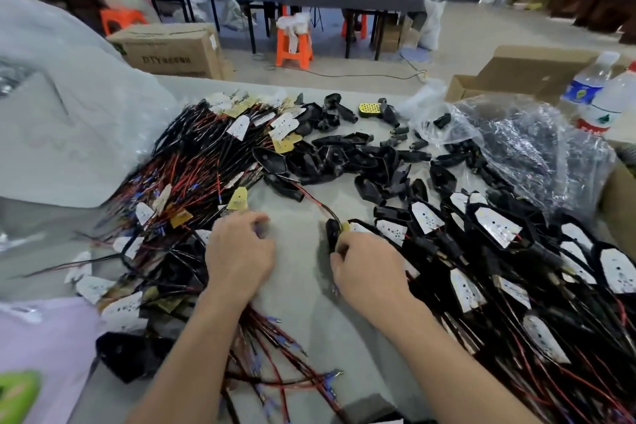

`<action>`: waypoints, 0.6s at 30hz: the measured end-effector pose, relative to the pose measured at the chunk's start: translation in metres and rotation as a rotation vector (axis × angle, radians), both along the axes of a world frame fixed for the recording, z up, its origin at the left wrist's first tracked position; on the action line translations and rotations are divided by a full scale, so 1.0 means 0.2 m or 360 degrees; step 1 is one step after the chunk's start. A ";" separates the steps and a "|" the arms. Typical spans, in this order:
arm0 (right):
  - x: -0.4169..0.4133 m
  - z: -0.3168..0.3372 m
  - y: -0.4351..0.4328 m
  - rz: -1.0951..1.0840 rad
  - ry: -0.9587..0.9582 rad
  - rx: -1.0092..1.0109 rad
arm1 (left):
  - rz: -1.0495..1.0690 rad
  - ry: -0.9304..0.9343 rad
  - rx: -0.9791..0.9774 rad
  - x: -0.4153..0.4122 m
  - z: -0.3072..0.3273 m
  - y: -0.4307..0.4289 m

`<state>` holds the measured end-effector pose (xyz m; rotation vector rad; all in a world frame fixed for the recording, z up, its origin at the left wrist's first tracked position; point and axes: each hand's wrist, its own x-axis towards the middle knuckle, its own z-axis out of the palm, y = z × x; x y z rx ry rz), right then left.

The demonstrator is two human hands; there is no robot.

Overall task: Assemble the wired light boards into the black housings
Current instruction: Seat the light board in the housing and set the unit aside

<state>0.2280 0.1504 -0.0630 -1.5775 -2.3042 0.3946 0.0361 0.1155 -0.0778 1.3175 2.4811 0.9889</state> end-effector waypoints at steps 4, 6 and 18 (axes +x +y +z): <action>-0.11 0.00 0.04 0.0104 0.0039 -0.0031 | 0.0105 0.0089 -0.0335 -0.17 -0.01 0.04; -0.14 -0.01 0.05 0.0134 0.0067 -0.0082 | -0.0063 0.0230 -0.0566 -0.19 -0.01 0.05; -0.22 0.07 0.00 0.0334 0.1081 -0.1042 | -0.0586 -0.1913 0.0453 -0.16 0.26 0.07</action>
